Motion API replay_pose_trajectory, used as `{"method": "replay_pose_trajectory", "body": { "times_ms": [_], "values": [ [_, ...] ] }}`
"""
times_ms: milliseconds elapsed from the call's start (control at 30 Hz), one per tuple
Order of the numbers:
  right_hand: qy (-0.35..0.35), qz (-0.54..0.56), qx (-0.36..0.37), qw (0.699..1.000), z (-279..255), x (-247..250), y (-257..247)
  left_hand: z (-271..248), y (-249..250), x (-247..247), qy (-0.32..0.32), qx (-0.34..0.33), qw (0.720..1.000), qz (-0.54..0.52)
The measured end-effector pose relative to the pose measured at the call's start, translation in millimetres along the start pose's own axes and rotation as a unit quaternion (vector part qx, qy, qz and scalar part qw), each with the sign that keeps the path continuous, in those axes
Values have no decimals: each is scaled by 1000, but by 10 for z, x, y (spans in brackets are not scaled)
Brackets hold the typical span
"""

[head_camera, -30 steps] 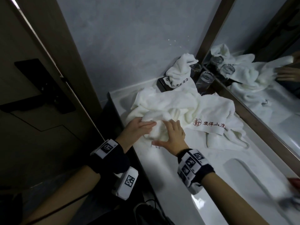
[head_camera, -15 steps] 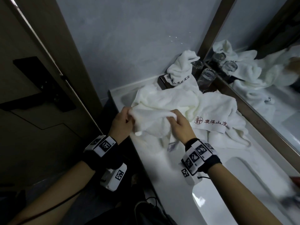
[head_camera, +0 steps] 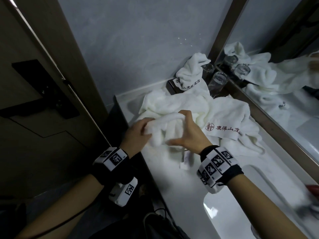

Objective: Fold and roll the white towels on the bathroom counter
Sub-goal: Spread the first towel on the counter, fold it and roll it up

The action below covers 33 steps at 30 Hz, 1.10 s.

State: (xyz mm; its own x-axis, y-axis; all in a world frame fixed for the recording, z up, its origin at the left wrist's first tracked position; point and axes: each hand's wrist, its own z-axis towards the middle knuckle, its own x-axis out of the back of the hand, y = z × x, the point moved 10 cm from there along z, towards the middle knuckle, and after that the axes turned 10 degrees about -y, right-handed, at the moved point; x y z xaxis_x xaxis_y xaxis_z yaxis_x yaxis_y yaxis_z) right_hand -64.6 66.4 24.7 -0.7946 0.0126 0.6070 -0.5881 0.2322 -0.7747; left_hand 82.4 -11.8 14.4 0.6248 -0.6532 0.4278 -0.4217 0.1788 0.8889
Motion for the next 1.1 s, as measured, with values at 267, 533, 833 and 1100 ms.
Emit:
{"method": "replay_pose_trajectory", "body": {
  "times_ms": [267, 533, 833, 1100],
  "values": [
    [-60, -219, -168, 959, -196, 160, 825, -170, -528, 194, -166, 118, 964, 171],
    [-264, -63, -229, 935, -523, -444, 1202, -503, -1057, -163, -350, 211, 876, 258],
    [-120, -112, -214, 963, -296, 47, 1275, 57, -630, 22, -244, 90, 945, 197],
    [167, -48, -119, 978, 102, 1053, 1117, 969, 181, 518, 1, -78, 971, 225]
  ]
}}
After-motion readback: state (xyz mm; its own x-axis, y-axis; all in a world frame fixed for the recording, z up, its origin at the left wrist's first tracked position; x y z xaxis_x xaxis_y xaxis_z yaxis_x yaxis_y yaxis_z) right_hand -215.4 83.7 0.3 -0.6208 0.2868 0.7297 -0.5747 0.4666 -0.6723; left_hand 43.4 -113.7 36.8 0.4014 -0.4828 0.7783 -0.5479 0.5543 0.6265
